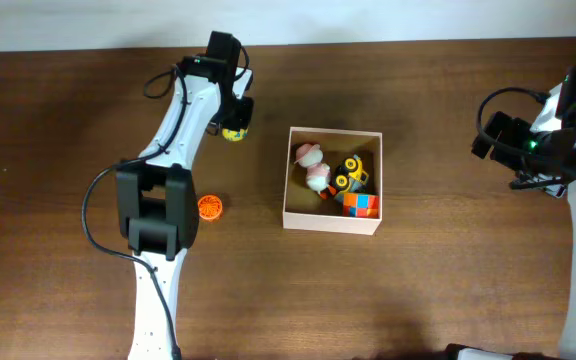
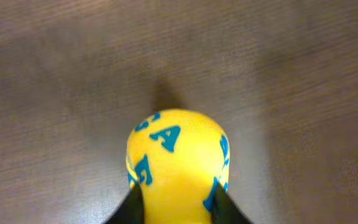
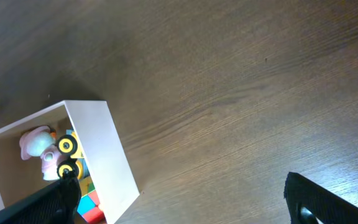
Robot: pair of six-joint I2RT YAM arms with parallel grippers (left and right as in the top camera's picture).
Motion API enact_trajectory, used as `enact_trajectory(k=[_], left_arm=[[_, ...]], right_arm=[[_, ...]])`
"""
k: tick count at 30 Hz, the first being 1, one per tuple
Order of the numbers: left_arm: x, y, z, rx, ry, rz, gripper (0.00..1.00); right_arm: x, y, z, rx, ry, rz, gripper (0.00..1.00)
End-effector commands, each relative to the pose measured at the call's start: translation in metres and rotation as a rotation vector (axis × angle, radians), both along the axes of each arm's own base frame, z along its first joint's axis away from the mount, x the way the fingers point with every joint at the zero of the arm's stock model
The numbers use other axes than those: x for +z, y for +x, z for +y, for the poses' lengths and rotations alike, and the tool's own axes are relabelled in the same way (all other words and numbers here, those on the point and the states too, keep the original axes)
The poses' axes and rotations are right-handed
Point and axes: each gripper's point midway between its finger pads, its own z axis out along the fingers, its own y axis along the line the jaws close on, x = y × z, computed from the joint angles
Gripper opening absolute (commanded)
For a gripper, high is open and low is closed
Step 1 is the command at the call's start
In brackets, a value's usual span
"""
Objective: Pack container
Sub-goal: 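Move the left gripper to the yellow lettered ball and grasp it, then carry the ball with the left gripper into the box and release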
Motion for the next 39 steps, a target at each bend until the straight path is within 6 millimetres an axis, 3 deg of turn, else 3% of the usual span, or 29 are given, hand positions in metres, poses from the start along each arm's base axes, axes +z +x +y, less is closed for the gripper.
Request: enact_trajectory(k=[1,6,9,11,17,21,26,30,35,37,39], left_arm=[[0.036,0.010,-0.002,-0.003,-0.005,-0.057,0.13],[0.109,-0.004,-0.010,-0.017,-0.032,-0.105,0.13],[0.144,-0.026,-0.037,-0.051,-0.103,-0.105,0.13],[0.154,-0.041,-0.058,-0.081,-0.141,-0.091,0.13],[0.144,-0.094,-0.112,-0.174,-0.135,0.043,0.13],[0.137,-0.124,-0.136,-0.235,-0.086,0.095,0.13],[0.125,-0.145,-0.149,-0.233,-0.006,0.132,0.14],[0.103,-0.159,-0.159,-0.269,0.034,0.179,0.21],[0.073,-0.168,-0.158,-0.274,0.080,0.242,0.25],[0.072,-0.171,-0.151,-0.266,0.095,0.265,0.31],[0.082,-0.172,-0.138,-0.251,0.125,0.268,0.46]], right_arm=[[-0.002,0.000,0.000,-0.006,0.016,0.003,0.99],[-0.002,0.000,0.000,-0.006,0.016,0.003,0.99],[-0.002,0.000,0.000,-0.006,0.016,0.003,0.99],[-0.002,0.000,0.000,-0.006,0.016,0.003,0.99],[-0.002,0.000,0.000,-0.006,0.016,0.003,0.99],[-0.002,0.000,0.000,-0.006,0.016,0.003,0.99],[-0.002,0.000,0.000,-0.006,0.016,0.003,0.99],[-0.002,0.000,0.000,-0.006,0.016,0.003,0.99],[-0.002,0.000,0.000,-0.006,0.016,0.003,0.99],[-0.002,0.000,0.000,-0.006,0.016,0.003,0.99],[-0.002,0.000,0.000,-0.006,0.016,0.003,0.99]])
